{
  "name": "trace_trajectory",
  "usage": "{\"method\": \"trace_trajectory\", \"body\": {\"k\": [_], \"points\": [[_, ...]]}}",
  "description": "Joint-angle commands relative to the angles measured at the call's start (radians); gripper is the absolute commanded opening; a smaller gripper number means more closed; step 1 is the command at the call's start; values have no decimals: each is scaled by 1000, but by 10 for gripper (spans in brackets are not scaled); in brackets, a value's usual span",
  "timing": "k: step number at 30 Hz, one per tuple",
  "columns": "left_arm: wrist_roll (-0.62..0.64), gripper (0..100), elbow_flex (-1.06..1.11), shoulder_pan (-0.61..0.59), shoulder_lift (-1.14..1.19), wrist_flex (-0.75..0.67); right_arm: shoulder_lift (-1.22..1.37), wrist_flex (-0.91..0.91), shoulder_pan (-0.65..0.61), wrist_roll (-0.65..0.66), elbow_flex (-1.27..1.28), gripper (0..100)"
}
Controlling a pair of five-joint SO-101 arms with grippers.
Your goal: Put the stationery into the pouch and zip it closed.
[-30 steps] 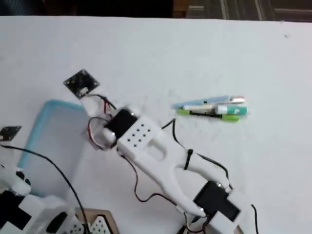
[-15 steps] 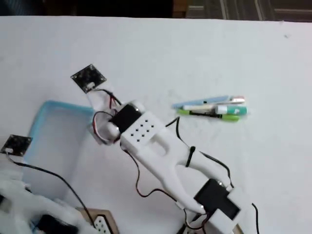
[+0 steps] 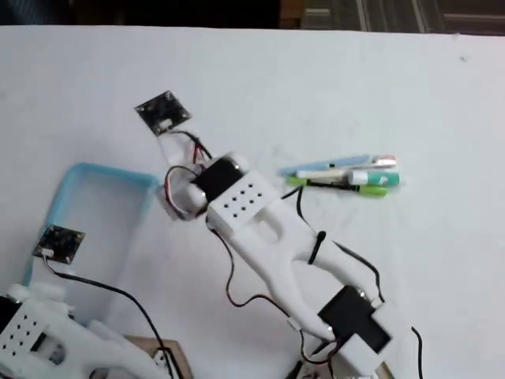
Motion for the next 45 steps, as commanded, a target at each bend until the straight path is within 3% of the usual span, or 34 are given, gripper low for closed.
{"method": "trace_trajectory", "body": {"k": [1, 7, 11, 19, 25, 28, 39, 45], "points": [[-15, 23, 9, -1, -13, -25, -5, -5, 8, -9, -35, 18], [9, 24, 11, -4, -2, -31, -7, -5, 10, -9, -35, 18], [34, 26, -14, 12, 131, -51, -7, -5, 10, -9, -35, 18], [110, 22, -402, 27, 570, 101, -7, -5, 10, -9, -35, 18], [-21, 22, -649, -50, 559, 376, -7, -7, 10, -9, -35, 18], [-133, 22, -687, -96, 532, 430, -7, -5, 10, -9, -35, 18], [-241, 22, -531, -101, 745, 241, -7, -5, 10, -9, -35, 18], [-160, 22, -509, -105, 872, 63, -7, -12, 12, -9, -20, 18]]}}
